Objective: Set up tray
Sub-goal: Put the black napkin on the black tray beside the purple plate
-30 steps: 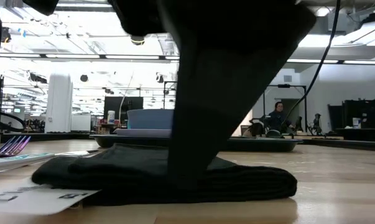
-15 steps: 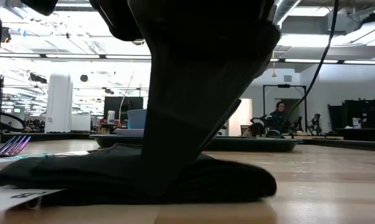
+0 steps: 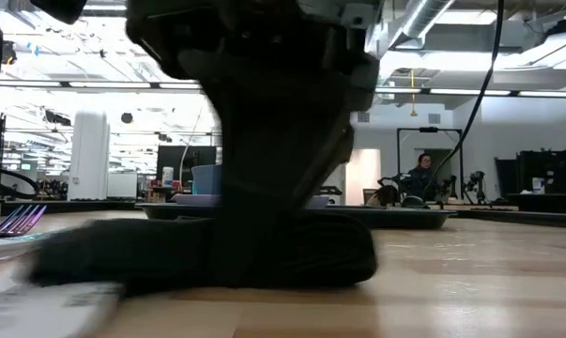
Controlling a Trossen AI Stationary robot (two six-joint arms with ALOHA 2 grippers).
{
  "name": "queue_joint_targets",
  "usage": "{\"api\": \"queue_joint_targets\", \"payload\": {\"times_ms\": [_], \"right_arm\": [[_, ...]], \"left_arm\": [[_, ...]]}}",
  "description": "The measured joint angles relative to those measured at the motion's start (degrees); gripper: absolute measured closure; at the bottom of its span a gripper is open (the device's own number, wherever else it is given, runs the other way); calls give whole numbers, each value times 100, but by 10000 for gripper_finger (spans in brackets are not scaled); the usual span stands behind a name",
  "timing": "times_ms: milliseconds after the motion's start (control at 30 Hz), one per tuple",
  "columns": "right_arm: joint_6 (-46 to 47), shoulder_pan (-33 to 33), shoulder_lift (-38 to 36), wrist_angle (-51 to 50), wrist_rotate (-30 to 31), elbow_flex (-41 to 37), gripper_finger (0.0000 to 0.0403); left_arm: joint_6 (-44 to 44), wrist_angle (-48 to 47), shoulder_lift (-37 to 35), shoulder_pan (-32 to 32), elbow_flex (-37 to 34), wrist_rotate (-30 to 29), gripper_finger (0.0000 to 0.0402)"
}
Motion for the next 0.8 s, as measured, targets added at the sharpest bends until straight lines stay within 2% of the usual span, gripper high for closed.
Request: {"api": "queue_joint_targets", "payload": {"times_ms": [267, 400, 500, 700, 800], "right_arm": [[46, 179, -15, -2473, 316, 1628, 398], [292, 171, -613, -3020, 409, 1338, 398], [546, 120, -1112, -3761, 763, 1344, 398], [160, -234, -2077, -3659, 1682, 1271, 398], [-352, -569, -2473, -3653, 1946, 1120, 398]], "left_arm": [[-11, 38, 0, 0, 0, 0, 237], [-13, 51, 2, 0, 0, 0, 237], [-11, 54, 0, 0, 0, -13, 237], [-9, 102, 0, 2, 2, -42, 237], [-9, 102, 0, 2, 2, -44, 237]]}}
